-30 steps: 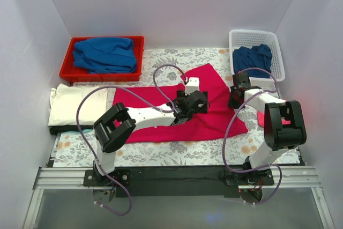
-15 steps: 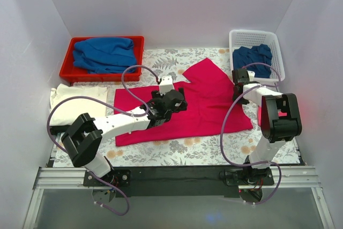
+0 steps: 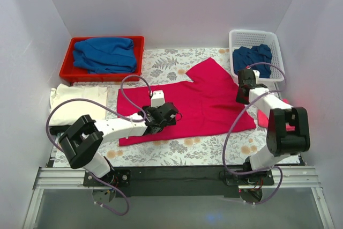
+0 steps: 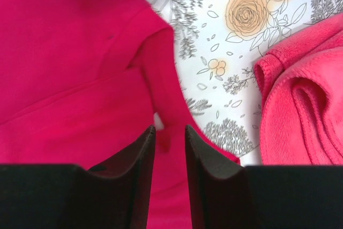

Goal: Fold and stack the t-shirts
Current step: Fold the flattened tshirt in 1/3 of the way

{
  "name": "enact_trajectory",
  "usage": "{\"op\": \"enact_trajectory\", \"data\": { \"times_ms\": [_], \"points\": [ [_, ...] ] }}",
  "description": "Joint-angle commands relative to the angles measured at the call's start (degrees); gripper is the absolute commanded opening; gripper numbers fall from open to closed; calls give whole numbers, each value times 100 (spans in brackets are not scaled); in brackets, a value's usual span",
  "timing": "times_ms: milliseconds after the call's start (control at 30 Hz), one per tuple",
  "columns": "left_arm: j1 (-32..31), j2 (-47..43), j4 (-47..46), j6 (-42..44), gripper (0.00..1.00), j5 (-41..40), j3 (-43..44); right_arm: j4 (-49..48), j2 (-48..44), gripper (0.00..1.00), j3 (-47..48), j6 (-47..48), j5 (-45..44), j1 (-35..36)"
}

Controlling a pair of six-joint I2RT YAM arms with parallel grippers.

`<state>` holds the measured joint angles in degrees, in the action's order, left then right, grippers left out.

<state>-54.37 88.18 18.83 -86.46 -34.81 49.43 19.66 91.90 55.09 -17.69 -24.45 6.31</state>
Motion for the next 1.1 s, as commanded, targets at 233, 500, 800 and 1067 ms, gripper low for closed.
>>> {"op": "enact_trajectory", "data": {
  "times_ms": [233,500,800,1067],
  "points": [
    [23,-917,1342,-1171,84,35,-539,214,-1639,36,-1394,38,1478,310],
    [102,-417,1816,-1883,84,167,-680,-533,-1825,38,-2318,-15,2339,345],
    [716,-494,2292,-2464,84,711,-1232,37,-1341,34,-2389,-593,2243,345],
    [1209,-1321,2388,-2516,84,1169,-1682,977,-1815,34,-2503,-1104,2330,363]
  ]
}}
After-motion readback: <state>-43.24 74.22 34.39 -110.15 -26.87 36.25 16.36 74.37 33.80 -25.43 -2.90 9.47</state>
